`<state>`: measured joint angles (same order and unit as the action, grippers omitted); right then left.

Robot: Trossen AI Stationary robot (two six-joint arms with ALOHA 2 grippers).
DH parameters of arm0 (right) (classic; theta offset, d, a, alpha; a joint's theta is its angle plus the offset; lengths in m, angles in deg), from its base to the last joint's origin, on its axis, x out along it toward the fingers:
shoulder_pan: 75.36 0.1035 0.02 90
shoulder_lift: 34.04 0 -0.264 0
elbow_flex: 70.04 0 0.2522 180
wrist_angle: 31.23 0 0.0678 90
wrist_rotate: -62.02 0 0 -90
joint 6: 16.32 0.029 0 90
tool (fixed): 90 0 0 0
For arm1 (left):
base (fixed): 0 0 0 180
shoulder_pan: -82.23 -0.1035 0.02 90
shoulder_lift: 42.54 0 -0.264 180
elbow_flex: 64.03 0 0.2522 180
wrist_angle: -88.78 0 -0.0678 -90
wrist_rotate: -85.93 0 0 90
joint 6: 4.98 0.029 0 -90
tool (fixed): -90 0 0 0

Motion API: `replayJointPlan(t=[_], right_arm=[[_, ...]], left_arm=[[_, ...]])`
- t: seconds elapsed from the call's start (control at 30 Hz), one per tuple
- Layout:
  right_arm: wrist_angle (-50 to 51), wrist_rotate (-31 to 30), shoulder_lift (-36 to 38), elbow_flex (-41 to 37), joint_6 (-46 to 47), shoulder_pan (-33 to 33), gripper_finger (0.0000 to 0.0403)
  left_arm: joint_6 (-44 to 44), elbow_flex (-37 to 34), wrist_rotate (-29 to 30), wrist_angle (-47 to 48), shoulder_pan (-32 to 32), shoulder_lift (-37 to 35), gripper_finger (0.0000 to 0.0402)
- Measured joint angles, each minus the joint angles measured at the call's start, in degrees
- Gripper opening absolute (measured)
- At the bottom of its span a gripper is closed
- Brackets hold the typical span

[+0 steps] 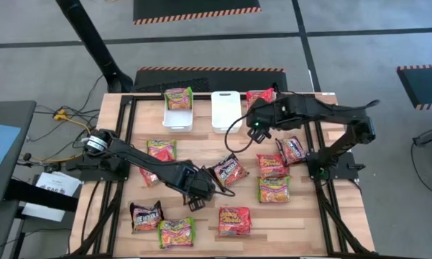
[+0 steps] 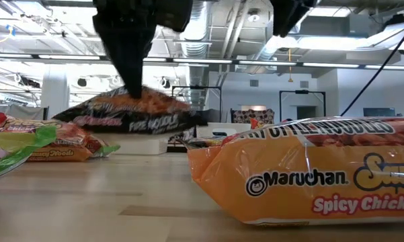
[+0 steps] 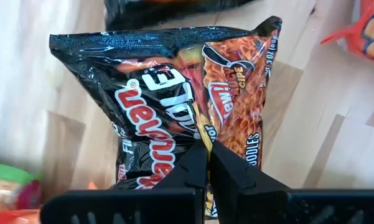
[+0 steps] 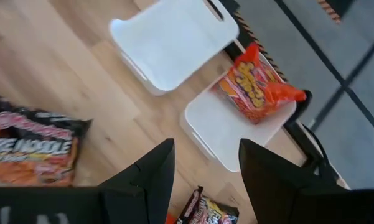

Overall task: Sort Maruchan noodles
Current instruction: Put the black noodle pack into the middle white bin

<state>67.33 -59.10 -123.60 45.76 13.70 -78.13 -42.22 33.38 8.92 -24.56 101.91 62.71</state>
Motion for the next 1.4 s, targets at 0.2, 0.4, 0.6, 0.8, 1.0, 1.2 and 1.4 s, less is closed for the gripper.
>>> replayJointPlan(t=[0.2,0.4,0.6,0.8,1.0,1.2,1.4], right_arm=[[-0.19,4.87,0.0,5.92,-5.36,-0.93,0.0203],[-1.48,14.47,0.02,9.61,-11.0,-4.66,0.0203],[-4.91,28.84,0.02,10.14,-17.88,-10.15,0.0203],[-9.86,40.83,0.0,10.16,-22.85,-15.34,0.0203],[-14.85,44.01,0.0,10.18,-26.44,-18.22,0.0203],[-15.66,44.38,-0.1,10.19,-28.62,-20.03,0.0203],[-16.5,49.15,-1.65,10.28,-29.05,-21.81,0.0219]], left_arm=[[5.46,4.54,3.72,2.48,-0.19,-0.09,0.0],[12.19,9.09,8.93,4.85,-0.89,-0.22,0.0],[18.81,12.67,16.72,8.42,-1.98,-0.26,0.0],[24.33,14.73,19.32,9.07,-4.19,-0.26,0.0],[29.27,14.87,21.54,9.13,-6.85,-0.26,0.0],[34.22,14.88,26.19,9.09,-8.44,-0.26,0.0],[38.22,14.89,28.63,8.81,-9.81,-0.26,0.0]])
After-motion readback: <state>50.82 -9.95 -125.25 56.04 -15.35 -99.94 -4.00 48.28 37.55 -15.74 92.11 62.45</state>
